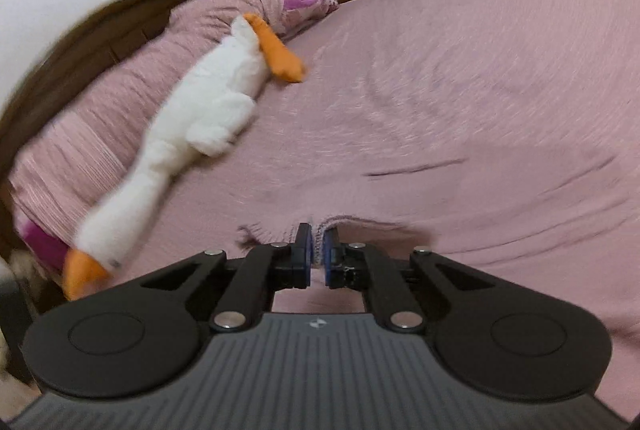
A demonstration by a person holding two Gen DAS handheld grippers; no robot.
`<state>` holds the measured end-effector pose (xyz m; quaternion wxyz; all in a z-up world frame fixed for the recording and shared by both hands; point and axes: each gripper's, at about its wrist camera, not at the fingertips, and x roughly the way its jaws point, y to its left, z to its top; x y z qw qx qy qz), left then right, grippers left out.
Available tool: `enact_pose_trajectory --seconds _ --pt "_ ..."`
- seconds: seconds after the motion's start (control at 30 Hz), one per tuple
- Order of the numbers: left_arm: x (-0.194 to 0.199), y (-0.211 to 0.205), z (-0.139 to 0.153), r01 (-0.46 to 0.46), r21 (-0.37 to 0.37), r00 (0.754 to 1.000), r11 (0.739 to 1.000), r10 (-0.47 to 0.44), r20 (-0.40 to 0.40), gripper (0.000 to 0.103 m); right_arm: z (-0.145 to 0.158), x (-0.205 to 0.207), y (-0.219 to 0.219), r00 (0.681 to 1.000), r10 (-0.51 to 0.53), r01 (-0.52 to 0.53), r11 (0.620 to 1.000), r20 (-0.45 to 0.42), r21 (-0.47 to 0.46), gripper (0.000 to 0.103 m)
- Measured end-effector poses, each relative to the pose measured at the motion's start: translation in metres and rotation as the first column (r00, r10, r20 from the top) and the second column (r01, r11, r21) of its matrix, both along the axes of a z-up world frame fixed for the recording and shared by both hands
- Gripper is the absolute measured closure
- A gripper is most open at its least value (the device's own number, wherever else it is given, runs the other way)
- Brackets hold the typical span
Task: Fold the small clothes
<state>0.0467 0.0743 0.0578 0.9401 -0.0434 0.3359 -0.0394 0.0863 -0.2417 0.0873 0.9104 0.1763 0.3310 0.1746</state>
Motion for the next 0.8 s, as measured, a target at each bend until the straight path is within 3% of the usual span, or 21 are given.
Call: enact_pose_trajectory --seconds 0.13,0.33,0.47,0.57,0.67,0.8 --pt "0.004 -0.003 -0.004 0.002 0.023 1.0 1.0 -0.001 -0.011 0.055 -0.01 -0.015 -0.04 0.997 -0.073 0.072 0.989 -0.006 -0.133 0.097" --pt "0.009 -0.006 -0.01 0.004 0.042 0.999 0.999 -0.003 -0.033 0.055 -0.052 -0.033 -0.097 0.966 -0.237 0.222 0.964 -0.1 -0.145 0.094" --pt "0.009 -0.009 -0.013 0.005 0.064 0.999 0.998 -0.002 -0.049 0.055 -0.07 -0.046 -0.117 0.939 -0.3 0.285 0.953 -0.166 -0.107 0.07" --pt "0.01 -0.012 -0.014 0.007 0.068 0.999 0.998 -0.004 -0.052 0.055 -0.072 -0.052 -0.122 0.933 -0.32 0.317 0.947 -0.164 -0.047 0.052" --pt "0.011 -0.016 -0.013 0.013 0.069 0.999 0.998 -0.01 -0.047 0.054 -0.072 -0.05 -0.112 0.934 -0.329 0.323 0.944 -0.136 -0.065 0.041" --pt "0.012 -0.022 -0.012 0.029 0.073 0.999 0.997 -0.027 -0.031 0.055 -0.083 -0.034 -0.095 0.915 -0.361 0.341 0.931 -0.18 -0.132 0.039"
